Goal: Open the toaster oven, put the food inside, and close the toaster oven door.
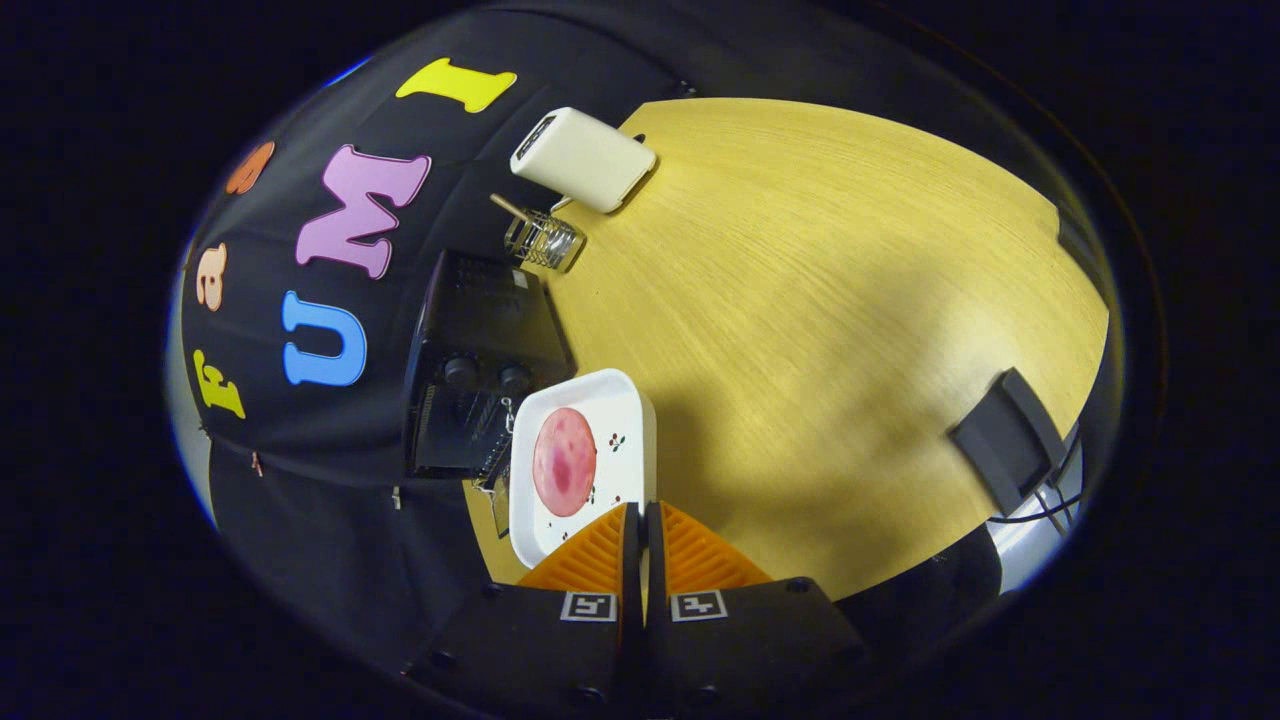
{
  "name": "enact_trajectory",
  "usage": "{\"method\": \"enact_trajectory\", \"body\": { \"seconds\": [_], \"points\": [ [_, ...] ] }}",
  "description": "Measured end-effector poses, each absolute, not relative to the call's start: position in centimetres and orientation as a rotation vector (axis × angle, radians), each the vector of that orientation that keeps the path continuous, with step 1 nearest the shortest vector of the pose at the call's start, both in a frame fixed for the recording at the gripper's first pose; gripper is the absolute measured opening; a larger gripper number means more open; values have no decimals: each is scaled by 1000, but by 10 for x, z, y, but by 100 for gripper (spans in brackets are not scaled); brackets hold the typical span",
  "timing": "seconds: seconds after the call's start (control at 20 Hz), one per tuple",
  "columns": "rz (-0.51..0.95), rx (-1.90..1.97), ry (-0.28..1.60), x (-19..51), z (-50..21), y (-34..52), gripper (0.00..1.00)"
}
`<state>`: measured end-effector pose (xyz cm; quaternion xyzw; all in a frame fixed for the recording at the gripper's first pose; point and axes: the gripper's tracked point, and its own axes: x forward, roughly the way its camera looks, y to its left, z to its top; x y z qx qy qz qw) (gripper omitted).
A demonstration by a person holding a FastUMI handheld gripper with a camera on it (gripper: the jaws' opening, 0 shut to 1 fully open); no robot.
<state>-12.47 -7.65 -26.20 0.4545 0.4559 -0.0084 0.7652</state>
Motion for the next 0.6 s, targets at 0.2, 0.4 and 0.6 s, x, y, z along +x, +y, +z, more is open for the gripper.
{"method": "enact_trajectory", "body": {
  "seconds": [0.2, 0.4, 0.6],
  "points": [
    [37, 992, 965, -122, -254, -29, 5],
    [77, 1029, 964, -109, -248, 20, 5],
    [117, 1028, 931, -86, -242, 66, 5]
  ]
}}
